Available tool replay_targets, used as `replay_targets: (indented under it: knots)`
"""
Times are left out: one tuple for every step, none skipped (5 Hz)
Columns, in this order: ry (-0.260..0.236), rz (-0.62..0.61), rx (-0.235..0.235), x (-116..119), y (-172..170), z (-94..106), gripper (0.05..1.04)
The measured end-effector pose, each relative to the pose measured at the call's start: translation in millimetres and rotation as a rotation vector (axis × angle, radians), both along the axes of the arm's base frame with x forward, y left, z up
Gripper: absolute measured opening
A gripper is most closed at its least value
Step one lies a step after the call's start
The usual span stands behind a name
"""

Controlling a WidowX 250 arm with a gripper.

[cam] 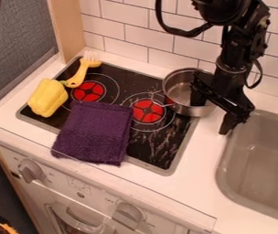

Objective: Moved the pot to the top right corner of the burner

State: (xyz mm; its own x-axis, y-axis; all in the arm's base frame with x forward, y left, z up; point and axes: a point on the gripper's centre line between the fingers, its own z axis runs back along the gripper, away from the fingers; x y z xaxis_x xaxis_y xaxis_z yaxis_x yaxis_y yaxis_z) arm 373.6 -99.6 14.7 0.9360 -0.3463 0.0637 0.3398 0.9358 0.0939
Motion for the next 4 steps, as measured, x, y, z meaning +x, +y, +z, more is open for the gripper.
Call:
replay_targets:
  knots:
    - [-0.024,-0.001,-0.011,-1.7,-0.1,-4.9,0.999]
    - [-0.134,0.024,0.023,-49.9,42.9,55.8,1.0]
    - [-0.164,0.078,-0.014,-74.7,75.6,66.8,1.0]
    - [-0.175,0.08,-0.026,-73.0,74.2,66.8,1.0]
